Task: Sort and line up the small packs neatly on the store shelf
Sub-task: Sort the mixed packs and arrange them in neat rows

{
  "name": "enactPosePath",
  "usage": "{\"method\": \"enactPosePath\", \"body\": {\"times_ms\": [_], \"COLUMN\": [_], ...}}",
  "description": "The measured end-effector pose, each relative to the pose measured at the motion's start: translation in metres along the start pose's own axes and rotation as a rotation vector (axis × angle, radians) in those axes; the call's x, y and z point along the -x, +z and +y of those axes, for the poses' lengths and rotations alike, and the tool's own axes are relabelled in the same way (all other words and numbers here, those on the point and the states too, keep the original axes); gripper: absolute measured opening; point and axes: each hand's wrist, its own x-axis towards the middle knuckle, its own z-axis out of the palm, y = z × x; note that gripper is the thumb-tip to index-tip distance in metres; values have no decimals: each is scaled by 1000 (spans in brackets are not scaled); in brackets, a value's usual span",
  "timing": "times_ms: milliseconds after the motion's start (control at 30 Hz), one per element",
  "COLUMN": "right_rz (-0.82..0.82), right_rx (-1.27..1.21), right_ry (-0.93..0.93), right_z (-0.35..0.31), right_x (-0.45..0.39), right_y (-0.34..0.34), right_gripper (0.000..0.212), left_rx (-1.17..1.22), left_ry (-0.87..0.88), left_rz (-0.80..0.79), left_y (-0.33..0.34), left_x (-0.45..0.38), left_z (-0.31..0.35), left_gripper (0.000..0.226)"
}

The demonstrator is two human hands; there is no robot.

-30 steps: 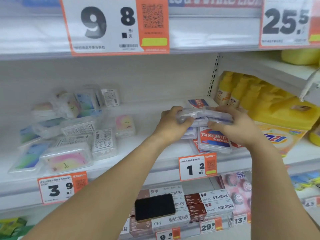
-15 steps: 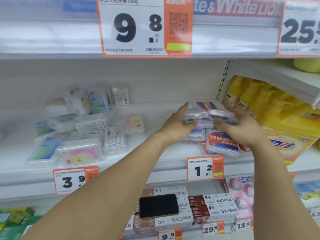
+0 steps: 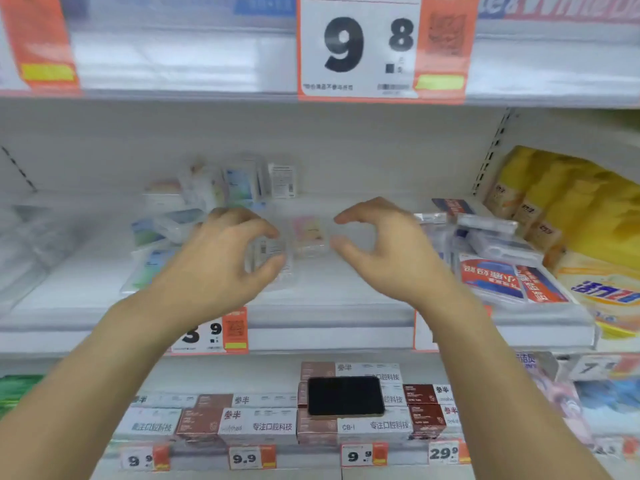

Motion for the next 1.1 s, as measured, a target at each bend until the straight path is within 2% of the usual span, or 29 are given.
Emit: {"method": "enactPosePath", "body": {"times_ms": [100,167,267,333,500,600,667,733,833,967,1100], "right_rz": [-250,-305,-333,-389,-399,-483,-460,-410,-516,-605,-671], "right_rx": [31,40,120,124,-44,-69,-75,-82,31,275,345], "right_ry": [-8,62,105,122,178,215,227,237,251,293,347], "right_z": [-22,-29,-27,-21,-5,-3,-6,-12,-26,-42,-52], "right_x": [-2,-5,-16,-27,-48,-55,-59,-62,-63,-66,-69], "right_y": [46,65,82,85,73,61,57,62,78,86,67], "right_gripper": [52,64,69,64,49,56,61,67,88,92,99], "left_rx": [-83,-33,100,186,379,426,389,367,395,284,198], "left_ry": [-145,-144,-94,-75,-233,-287,-307,-331,-409,-378,-350], "left_rz": [-193,-237,-162,-91,81,167,155,81,-29,-47,-15], "left_y": [3,12,18,16,6,-1,-4,-4,-2,4,5], "left_x": [23,33,42,44,51,55,56,59,64,65,59], "left_z": [-44,-60,-72,-77,-98,-112,-124,-134,-139,-133,-129], "left_gripper": [80,84,66,51,47,28,23,41,71,86,94]}}
